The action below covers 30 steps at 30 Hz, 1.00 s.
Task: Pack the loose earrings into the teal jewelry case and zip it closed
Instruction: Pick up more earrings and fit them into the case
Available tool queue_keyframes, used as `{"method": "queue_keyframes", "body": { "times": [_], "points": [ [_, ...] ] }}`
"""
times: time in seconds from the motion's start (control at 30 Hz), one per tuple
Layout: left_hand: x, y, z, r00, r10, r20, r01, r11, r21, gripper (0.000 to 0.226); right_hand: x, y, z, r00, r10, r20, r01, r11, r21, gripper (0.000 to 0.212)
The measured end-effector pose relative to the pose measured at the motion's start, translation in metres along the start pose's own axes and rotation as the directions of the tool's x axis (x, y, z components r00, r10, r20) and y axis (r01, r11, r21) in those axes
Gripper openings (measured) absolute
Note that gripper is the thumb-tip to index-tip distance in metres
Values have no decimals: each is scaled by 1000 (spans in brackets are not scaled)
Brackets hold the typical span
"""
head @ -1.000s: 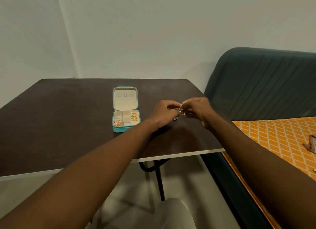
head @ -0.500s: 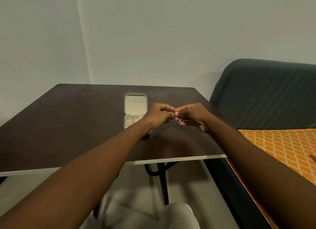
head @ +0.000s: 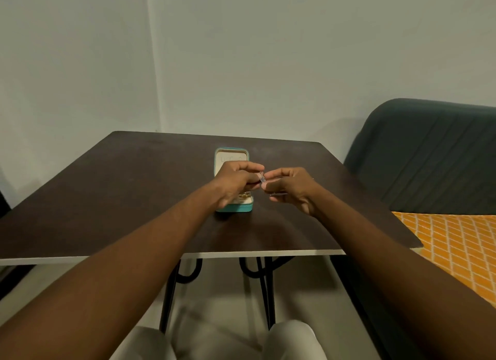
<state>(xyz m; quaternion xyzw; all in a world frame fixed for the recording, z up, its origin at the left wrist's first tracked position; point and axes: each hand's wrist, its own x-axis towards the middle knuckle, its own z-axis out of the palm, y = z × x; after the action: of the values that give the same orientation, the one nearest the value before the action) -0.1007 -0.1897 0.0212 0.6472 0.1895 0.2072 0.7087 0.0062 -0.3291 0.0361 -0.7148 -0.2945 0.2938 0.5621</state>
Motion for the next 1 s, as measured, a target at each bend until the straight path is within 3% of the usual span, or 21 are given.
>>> {"method": "queue_keyframes", "body": {
  "times": [0.47, 0.7, 0.8, 1.0],
  "points": [
    [-9, 11, -46, 999, -32, 1, 31, 987, 157, 23, 17, -5, 44, 999, 20, -44, -18, 998, 53, 14],
    [-9, 10, -58, 999, 38, -5, -34, 946, 321, 26, 22, -8, 54, 994, 105, 43, -109, 989, 99, 21],
    [-8, 8, -61, 999, 37, -14, -29, 923, 384, 26, 21, -7, 59, 996, 85, 35, -87, 995, 50, 23],
    [-9, 6, -65, 997, -24, -72, 47, 936, 348, 15, 27, -5, 68, 997, 78, 6, -78, 995, -64, 17]
  ]
}}
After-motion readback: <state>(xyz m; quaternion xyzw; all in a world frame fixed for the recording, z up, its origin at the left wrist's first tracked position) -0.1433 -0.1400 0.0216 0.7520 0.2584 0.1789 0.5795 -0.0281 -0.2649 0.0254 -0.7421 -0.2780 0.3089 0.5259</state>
